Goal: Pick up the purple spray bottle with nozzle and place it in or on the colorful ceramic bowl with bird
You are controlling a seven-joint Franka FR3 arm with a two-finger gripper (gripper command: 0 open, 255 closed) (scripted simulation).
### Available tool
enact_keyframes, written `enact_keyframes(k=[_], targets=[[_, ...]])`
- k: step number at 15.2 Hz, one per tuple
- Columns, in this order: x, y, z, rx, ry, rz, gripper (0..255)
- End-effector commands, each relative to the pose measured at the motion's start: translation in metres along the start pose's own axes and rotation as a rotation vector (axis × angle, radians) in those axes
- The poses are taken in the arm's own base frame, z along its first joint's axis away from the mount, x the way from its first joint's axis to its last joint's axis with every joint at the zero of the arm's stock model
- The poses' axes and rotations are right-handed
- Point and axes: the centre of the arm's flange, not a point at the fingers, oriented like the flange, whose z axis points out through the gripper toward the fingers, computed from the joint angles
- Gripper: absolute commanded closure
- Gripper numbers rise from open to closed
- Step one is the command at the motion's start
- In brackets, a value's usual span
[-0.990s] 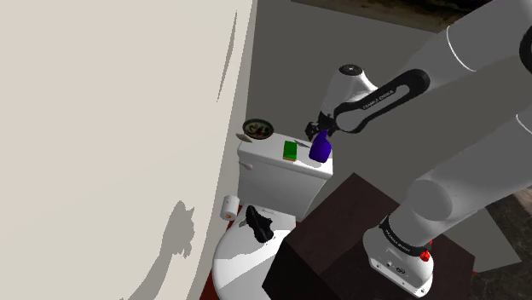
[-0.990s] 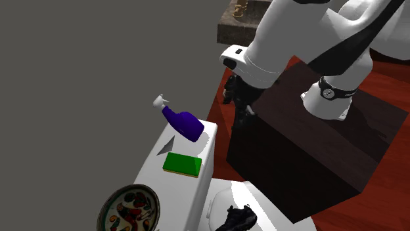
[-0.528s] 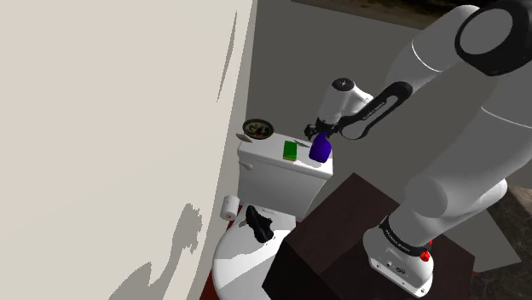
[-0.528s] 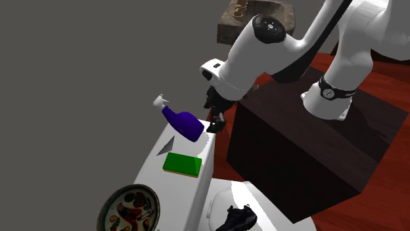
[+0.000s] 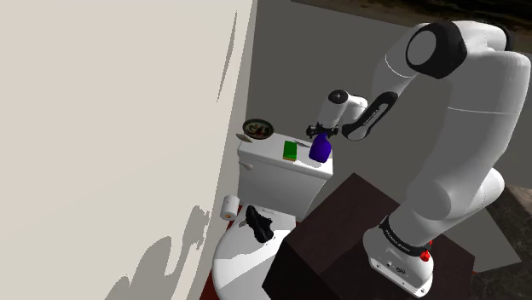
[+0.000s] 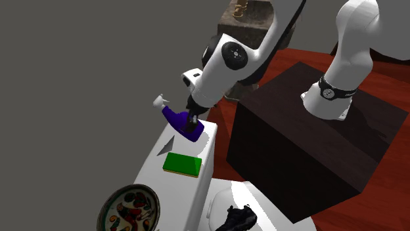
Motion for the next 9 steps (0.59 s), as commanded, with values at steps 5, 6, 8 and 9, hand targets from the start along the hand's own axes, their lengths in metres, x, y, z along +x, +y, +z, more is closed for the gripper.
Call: enact_keyframes(k=[5, 6, 8, 9], targets=[[0.027, 0.020, 0.061, -0.047, 0.066, 0.100, 0], [0.027, 0.020, 0.066, -0.047, 0.066, 0.100, 0], [0.028, 0.021, 0.077, -0.047, 0.066, 0.100, 0], [0.028, 0.021, 0.082, -0.047, 0.066, 0.100, 0]])
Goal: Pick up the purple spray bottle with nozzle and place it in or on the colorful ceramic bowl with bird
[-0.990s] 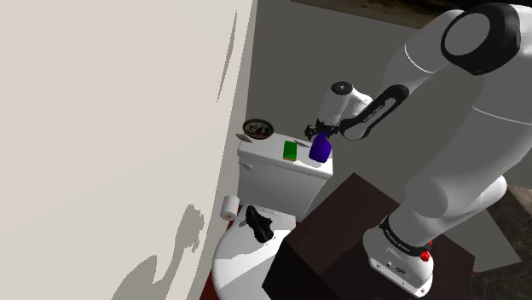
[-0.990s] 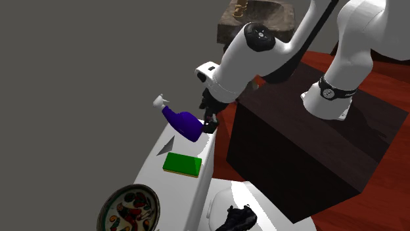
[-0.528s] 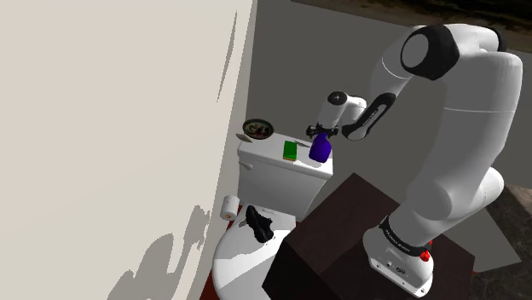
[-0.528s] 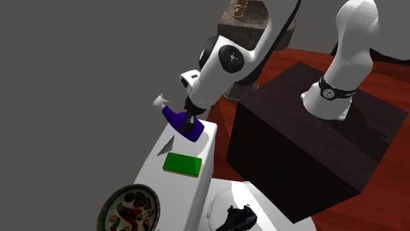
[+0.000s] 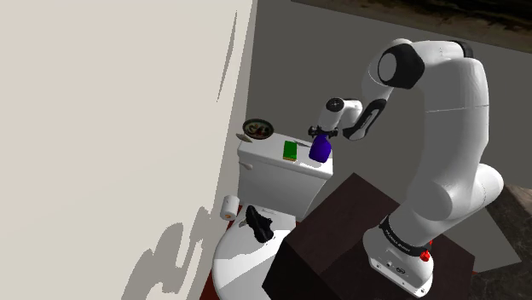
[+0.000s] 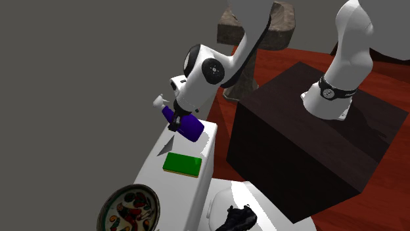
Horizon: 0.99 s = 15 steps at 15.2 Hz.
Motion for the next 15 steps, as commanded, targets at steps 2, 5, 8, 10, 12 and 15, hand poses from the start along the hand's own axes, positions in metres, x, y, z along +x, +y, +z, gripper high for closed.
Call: enact_keyframes(k=[2, 5, 8, 10, 12, 15], targets=[[-0.001, 0.000, 0.018, 0.000, 0.001, 0.001, 0], [-0.001, 0.000, 0.026, 0.000, 0.001, 0.001, 0], [-0.001, 0.000, 0.026, 0.000, 0.001, 0.001, 0], [-0.001, 0.000, 0.026, 0.000, 0.001, 0.001, 0], [-0.001, 0.000, 0.026, 0.000, 0.001, 0.001, 255], [-0.001, 0.000, 0.026, 0.000, 0.001, 0.001, 255]])
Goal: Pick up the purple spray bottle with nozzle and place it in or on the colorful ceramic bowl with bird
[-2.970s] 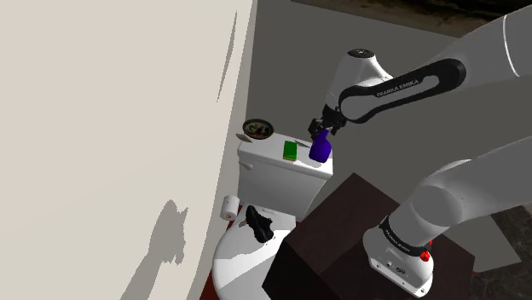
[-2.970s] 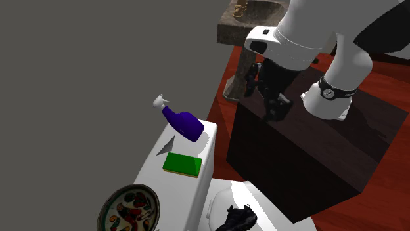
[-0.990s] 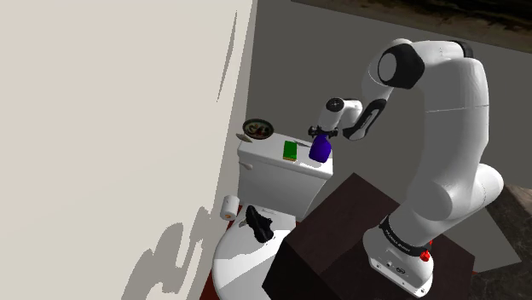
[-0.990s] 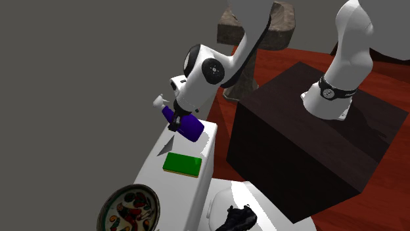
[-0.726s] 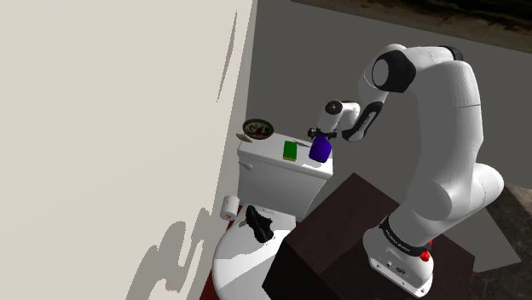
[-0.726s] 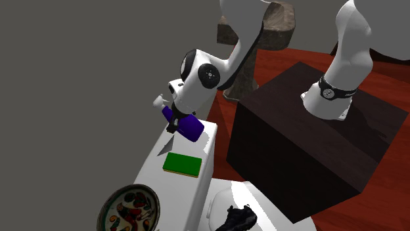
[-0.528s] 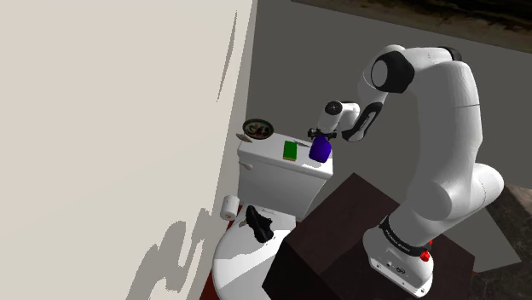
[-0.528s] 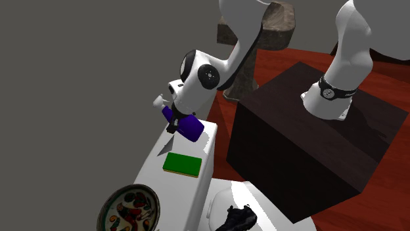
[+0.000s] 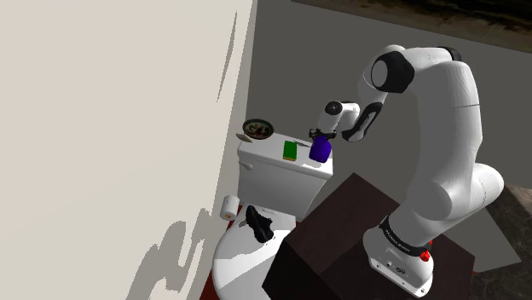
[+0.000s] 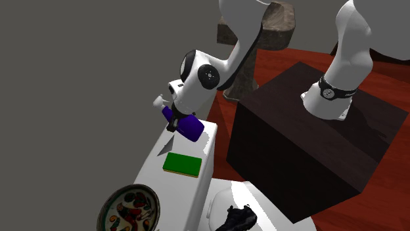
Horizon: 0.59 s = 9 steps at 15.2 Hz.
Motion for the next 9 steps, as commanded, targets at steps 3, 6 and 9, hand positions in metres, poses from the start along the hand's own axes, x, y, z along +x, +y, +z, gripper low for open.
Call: enact_keyframes(k=[3, 6, 9], targets=[[0.000, 0.000, 0.000, 0.000, 0.000, 0.000, 255], [0.000, 0.000, 0.000, 0.000, 0.000, 0.000, 255], [0.007, 0.003, -0.013, 0.000, 0.000, 0.000, 255]])
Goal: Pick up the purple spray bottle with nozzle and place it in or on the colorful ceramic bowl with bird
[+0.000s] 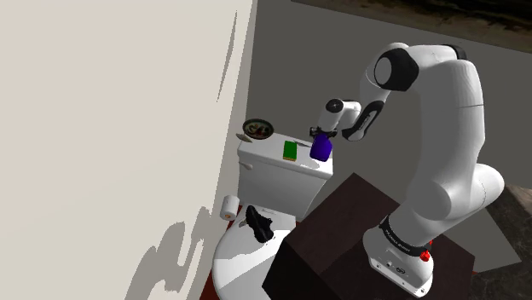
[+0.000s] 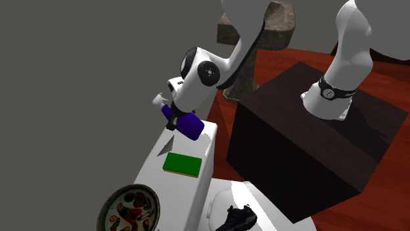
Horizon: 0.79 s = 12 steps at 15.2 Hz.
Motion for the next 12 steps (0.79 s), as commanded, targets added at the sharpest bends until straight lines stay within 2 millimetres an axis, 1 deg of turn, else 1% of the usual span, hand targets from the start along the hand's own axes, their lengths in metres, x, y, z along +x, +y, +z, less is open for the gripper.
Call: enact_keyframes(k=[1, 12], targets=[[0.005, 0.002, -0.008, 0.000, 0.000, 0.000, 255], [0.033, 0.012, -0.058, 0.000, 0.000, 0.000, 255]])
